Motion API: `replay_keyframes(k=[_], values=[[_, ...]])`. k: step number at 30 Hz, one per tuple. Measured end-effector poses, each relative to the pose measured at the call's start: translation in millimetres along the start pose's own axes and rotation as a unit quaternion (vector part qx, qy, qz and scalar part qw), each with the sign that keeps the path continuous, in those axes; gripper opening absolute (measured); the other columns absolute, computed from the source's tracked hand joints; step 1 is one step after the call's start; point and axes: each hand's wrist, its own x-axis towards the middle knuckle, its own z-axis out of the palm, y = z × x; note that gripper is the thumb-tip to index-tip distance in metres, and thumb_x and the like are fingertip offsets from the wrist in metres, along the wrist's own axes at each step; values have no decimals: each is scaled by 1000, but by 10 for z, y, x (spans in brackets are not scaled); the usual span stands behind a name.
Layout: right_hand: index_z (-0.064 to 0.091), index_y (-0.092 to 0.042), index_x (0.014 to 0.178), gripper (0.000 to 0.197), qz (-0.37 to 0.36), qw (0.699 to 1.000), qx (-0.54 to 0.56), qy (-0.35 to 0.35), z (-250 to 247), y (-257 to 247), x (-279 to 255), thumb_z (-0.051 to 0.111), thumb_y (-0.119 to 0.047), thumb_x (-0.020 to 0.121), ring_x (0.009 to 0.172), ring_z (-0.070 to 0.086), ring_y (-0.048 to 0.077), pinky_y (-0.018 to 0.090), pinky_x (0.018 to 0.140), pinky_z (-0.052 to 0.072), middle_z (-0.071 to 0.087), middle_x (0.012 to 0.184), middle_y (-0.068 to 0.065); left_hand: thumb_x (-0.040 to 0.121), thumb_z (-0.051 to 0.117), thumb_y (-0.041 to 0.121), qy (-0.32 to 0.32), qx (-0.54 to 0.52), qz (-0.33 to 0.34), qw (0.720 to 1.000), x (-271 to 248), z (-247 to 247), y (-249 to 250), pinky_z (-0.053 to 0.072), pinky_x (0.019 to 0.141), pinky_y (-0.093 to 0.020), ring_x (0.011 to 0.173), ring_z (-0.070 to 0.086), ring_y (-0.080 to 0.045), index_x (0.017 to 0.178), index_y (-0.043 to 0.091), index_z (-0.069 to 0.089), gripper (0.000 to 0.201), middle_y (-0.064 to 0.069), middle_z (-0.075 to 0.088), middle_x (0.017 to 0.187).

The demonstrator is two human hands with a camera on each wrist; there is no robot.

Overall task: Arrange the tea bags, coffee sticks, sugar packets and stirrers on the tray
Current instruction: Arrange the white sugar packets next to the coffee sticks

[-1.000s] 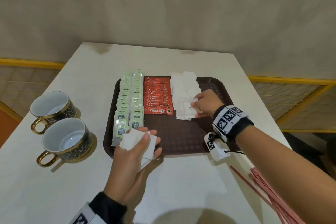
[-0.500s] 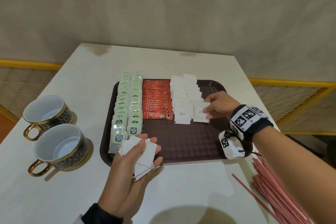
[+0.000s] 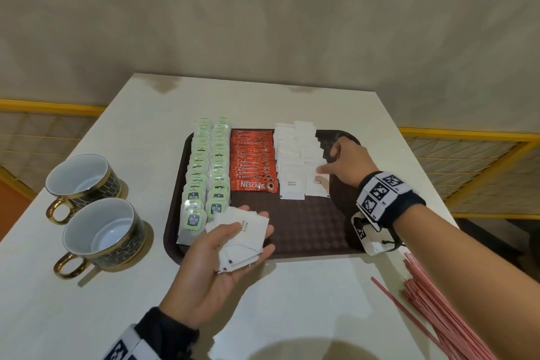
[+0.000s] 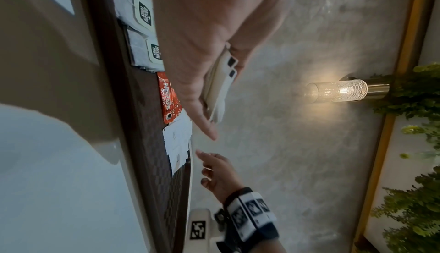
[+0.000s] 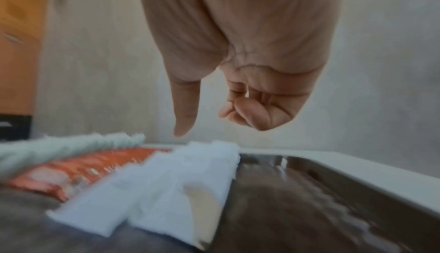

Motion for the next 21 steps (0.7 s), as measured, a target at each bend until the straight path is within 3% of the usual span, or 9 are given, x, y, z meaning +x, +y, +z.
replay_keyframes(k=[3, 7, 9, 12, 15, 21], values=[[56, -12, 92, 30, -67, 994, 81, 8, -108, -215, -365, 77, -30, 80, 65, 52, 11, 20, 52, 35, 54, 77, -3, 85, 56, 5, -11, 66, 29, 997, 11, 61, 22, 58, 79, -52, 100, 70, -37, 122, 11, 59, 37, -20, 70, 112], [65, -16, 93, 28, -101, 954, 216, -179, -104, -513, -995, 71, -42, 83, 70, 60, 9, 22, 51, 44, 65, 85, 0, 88, 60, 5, -28, 136, 51, 989, 13, 111, 36, 59, 79, -50, 102, 71, -28, 126, 19, 56, 41, -11, 72, 114], [65, -15, 97, 24, -117, 940, 236, -215, -1, -560, -1165, 75, -31, 82, 68, 62, 8, 22, 48, 45, 67, 85, 5, 90, 60, 7, -40, 164, 39, 985, 10, 122, 15, 59, 81, -48, 105, 69, -28, 128, 18, 57, 39, -11, 71, 117], [66, -14, 89, 15, -128, 945, 246, -174, 137, -545, -1249, 77, -12, 80, 65, 60, 17, 26, 45, 45, 67, 87, 14, 86, 61, 8, -39, 146, 1, 989, 17, 115, -4, 61, 76, -45, 101, 71, -29, 121, 13, 62, 36, -14, 71, 115], [64, -14, 80, 13, -92, 940, 300, -131, 115, -476, -1280, 73, -5, 83, 66, 63, 18, 26, 48, 48, 69, 83, 7, 82, 57, 9, -46, 61, -43, 996, -10, 80, 23, 59, 75, -49, 101, 69, -37, 117, 10, 60, 36, -21, 69, 115], [64, -11, 85, 10, -64, 922, 361, -124, -18, -374, -1429, 62, -3, 91, 89, 71, 17, 24, 60, 55, 71, 102, 6, 85, 55, 2, -53, 93, -1, 994, -50, 18, 59, 59, 75, -50, 98, 70, -38, 124, 9, 54, 39, -22, 69, 114]])
